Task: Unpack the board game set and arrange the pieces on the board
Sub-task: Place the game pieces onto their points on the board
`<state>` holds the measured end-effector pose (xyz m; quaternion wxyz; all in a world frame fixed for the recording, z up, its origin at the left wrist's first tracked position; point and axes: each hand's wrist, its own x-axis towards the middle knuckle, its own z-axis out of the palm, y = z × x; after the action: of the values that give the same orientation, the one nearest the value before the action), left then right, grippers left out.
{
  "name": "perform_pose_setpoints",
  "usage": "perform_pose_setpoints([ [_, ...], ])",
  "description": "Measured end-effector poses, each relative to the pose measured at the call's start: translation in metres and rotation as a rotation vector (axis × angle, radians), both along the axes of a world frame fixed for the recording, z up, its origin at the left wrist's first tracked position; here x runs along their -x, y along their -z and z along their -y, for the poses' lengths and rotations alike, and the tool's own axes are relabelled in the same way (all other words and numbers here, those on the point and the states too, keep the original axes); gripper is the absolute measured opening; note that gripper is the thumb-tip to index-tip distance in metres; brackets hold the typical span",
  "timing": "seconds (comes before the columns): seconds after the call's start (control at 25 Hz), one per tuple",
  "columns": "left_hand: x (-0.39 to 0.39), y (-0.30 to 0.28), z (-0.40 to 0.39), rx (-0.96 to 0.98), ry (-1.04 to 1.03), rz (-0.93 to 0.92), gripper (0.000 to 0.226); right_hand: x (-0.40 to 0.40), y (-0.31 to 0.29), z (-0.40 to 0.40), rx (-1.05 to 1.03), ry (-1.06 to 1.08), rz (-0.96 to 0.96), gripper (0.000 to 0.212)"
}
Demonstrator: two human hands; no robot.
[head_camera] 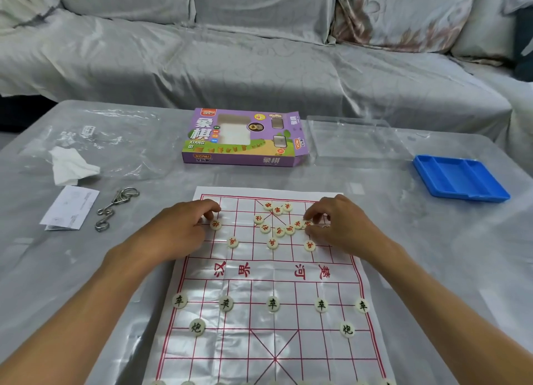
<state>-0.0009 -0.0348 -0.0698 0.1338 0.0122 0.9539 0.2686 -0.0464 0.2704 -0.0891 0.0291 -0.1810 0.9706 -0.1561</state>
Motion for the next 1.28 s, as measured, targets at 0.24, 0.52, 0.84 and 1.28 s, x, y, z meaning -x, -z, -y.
perform_pose_setpoints([
  [0.24,0.0,-0.002,0.0,0.001,-0.002,0.013,0.053,0.01,-0.008,0.01,0.071,0.047,-0.049,0.018],
  [0.52,-0.001,-0.004,0.0,-0.015,-0.004,0.01,0.05,0.035,-0.002,0.047,-0.022,0.029,0.011,0.028],
  [0.84,-0.001,-0.005,0.0,-0.036,-0.023,0.004,0.048,0.035,-0.017,-0.028,0.091,0.268,-0.052,0.015],
  [1.28,0.001,0.002,0.002,-0.024,-0.018,0.02,0.046,0.035,0.006,-0.043,0.035,0.277,-0.017,0.02],
])
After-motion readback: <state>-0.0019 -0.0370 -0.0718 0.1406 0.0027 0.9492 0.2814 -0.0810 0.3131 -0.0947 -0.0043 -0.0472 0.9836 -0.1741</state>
